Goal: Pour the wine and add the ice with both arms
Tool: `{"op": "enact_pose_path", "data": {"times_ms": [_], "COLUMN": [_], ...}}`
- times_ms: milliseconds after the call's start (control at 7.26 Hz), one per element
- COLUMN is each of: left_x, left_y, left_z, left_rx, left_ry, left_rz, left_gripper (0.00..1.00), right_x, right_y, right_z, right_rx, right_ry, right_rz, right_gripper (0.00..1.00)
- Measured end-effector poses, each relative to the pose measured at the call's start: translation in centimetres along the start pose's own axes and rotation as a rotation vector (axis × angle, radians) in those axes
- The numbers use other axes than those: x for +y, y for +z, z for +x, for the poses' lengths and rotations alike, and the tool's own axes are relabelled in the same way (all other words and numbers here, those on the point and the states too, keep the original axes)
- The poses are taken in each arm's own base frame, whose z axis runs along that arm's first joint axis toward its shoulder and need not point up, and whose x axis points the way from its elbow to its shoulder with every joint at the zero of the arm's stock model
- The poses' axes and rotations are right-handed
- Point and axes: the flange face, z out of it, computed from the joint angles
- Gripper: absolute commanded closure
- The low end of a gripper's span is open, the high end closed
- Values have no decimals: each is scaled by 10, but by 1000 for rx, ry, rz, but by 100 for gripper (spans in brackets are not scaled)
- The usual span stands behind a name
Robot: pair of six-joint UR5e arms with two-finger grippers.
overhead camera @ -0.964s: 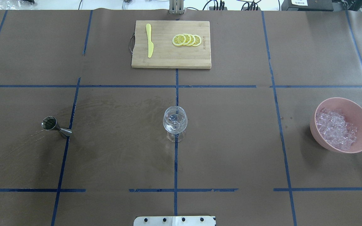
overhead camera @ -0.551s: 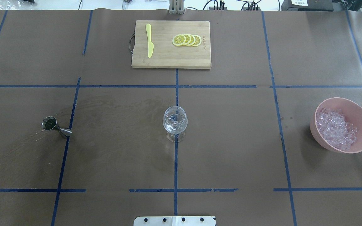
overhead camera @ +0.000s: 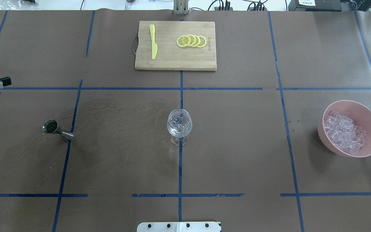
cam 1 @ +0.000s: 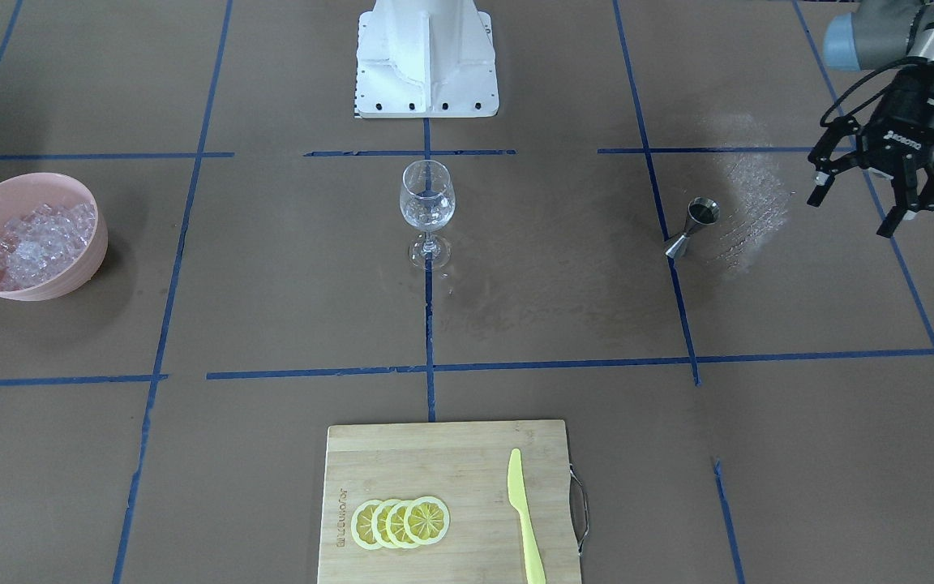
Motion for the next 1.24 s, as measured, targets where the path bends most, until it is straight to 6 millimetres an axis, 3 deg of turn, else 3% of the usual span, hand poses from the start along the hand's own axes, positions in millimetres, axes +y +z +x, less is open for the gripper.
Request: {"op": "enact_pose_path", "data": {"times_ms": [689,1239], "left_x": [84,155], "left_y": [23,34], "left_z": [94,136], "left_rx": [-166,-212], "left_ry": [12,-7], "left_rz": [198,257], "left_gripper": [0,0], "right_x": [9,14], "right_y": [2,2], "right_z": [3,6], "right_rx": [1,3], "right_ry": [-2,5], "right_rz": [8,6], "right_gripper": [0,0]}}
